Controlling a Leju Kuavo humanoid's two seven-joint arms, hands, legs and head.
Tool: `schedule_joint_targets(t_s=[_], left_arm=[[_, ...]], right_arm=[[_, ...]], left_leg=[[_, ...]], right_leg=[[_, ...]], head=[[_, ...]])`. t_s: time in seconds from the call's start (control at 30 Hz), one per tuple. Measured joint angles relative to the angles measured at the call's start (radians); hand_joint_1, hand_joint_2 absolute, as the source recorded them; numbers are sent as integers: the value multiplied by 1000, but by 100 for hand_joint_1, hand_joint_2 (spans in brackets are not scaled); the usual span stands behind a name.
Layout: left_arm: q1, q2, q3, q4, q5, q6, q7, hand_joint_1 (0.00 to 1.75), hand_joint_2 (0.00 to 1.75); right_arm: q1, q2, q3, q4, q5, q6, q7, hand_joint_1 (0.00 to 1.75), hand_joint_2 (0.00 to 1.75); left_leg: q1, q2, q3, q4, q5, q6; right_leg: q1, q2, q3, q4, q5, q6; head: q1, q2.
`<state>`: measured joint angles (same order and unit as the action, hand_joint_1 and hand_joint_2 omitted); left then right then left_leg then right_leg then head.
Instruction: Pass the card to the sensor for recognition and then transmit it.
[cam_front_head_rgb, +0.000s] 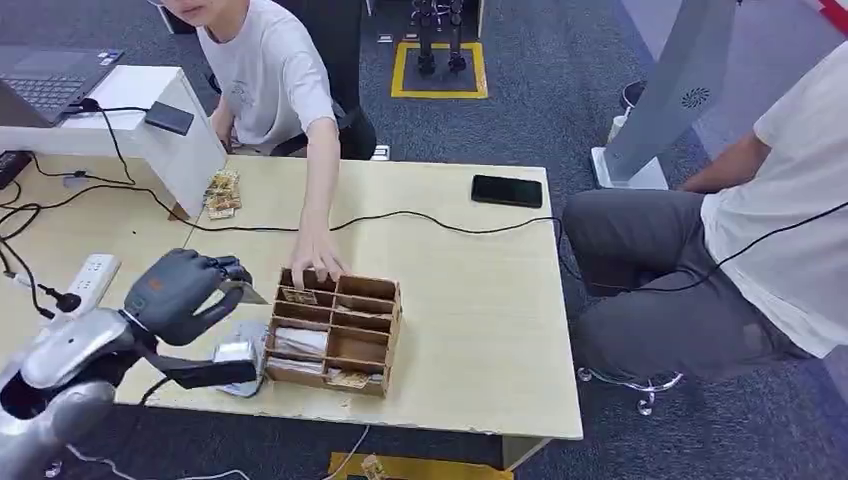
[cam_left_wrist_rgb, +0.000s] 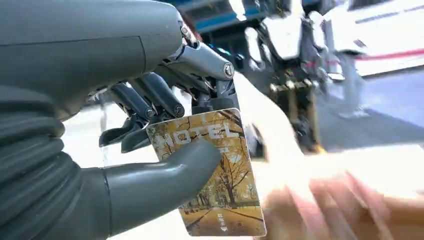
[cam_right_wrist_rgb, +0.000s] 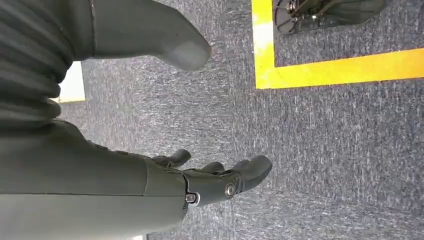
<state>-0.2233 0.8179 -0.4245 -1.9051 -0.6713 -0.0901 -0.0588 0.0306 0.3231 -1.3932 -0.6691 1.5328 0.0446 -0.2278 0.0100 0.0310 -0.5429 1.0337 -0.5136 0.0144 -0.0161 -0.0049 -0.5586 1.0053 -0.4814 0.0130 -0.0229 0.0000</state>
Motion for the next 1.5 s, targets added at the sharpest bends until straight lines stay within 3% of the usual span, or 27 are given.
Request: schedule_joint_targets(t_s=[0.2,0.3,0.4,0.53,0.7,0.87,1.03,1.1,1.13,1.17,1.2,1.23,1.27,1.3,1.33,1.5], left_arm=[[-176,87,103,-42,113,-133,-4,175,175],[-287,133,138,-44,151,-180,47,175,175],[-356,135,161,-21,100,-177,98,175,175],[-357,94,159,72,-43,-95,145,175,175],[-368,23,141,207,-136,-55,201,175,175],[-373,-27,128,311,-166,-25,212,175,175],[-357,-53,122,353,-162,-24,205,175,175],[-352,-60,122,362,-156,-25,202,159,175],[-351,-63,122,365,-154,-25,202,159,175],[-350,-66,122,368,-152,-25,201,131,175],[-348,-67,122,370,-147,-25,198,66,175],[-344,-67,122,371,-141,-25,193,72,175],[-339,-67,122,372,-135,-25,190,147,175],[-334,-67,122,373,-131,-24,188,12,175],[-329,-67,122,375,-129,-24,188,0,175],[-283,-67,131,378,-125,28,189,0,175]], right_arm=[[-2,0,-1,0,-11,-3,-11,0,175],[-4,0,-4,0,1,-5,-21,0,175],[-11,-1,-6,14,11,-19,-21,0,175],[-26,-7,-7,45,26,-46,-15,0,175],[-42,-14,-10,67,38,-63,-14,0,175],[-50,-23,-10,92,40,-78,-14,0,175],[-55,-38,-10,129,40,-99,-10,0,175],[-55,-43,-10,144,40,-107,-9,0,175],[-56,-47,-10,152,40,-110,-9,0,175],[-56,-50,-10,158,40,-112,-8,0,175],[-56,-53,-10,163,40,-113,-8,0,175],[-57,-56,-10,169,40,-114,-8,0,175],[-58,-61,-10,175,40,-114,-8,0,175],[-58,-65,-10,182,40,-116,-8,0,175],[-59,-68,-10,187,40,-119,-8,0,175],[-61,-84,-10,214,40,-134,-9,0,175]], left_leg=[[0,0,-1,0,0,-1],[1,0,-1,0,0,-1],[0,0,-1,0,0,-1],[-1,1,0,0,1,-1],[0,2,-1,0,2,-2],[0,3,-1,0,2,-2],[0,4,-2,0,1,-2],[0,4,-2,0,1,-2],[0,4,-3,0,1,-2],[0,4,-3,0,1,-2],[0,4,-3,0,1,-2],[0,5,-3,0,1,-2],[0,5,-3,0,1,-2],[0,4,-3,0,1,-2],[0,4,-3,0,1,-2],[0,4,-3,0,1,-2]], right_leg=[[1,0,-1,0,0,0],[1,0,-1,0,0,0],[1,0,-1,0,0,0],[2,1,-2,0,1,-1],[2,2,-2,0,2,-3],[2,3,-3,0,3,-3],[2,4,-4,0,3,-3],[2,4,-4,0,3,-3],[2,5,-4,0,3,-3],[2,5,-5,0,3,-3],[2,5,-5,0,3,-3],[2,5,-5,0,3,-3],[2,5,-5,0,3,-3],[2,5,-5,0,3,-3],[2,5,-5,0,3,-3],[2,4,-5,0,3,-3]], head=[[0,0],[0,0],[1,0],[1,0],[0,0],[0,0],[1,0],[0,0],[0,0],[0,0],[1,0],[0,0],[0,0],[0,0],[0,0],[0,0]])
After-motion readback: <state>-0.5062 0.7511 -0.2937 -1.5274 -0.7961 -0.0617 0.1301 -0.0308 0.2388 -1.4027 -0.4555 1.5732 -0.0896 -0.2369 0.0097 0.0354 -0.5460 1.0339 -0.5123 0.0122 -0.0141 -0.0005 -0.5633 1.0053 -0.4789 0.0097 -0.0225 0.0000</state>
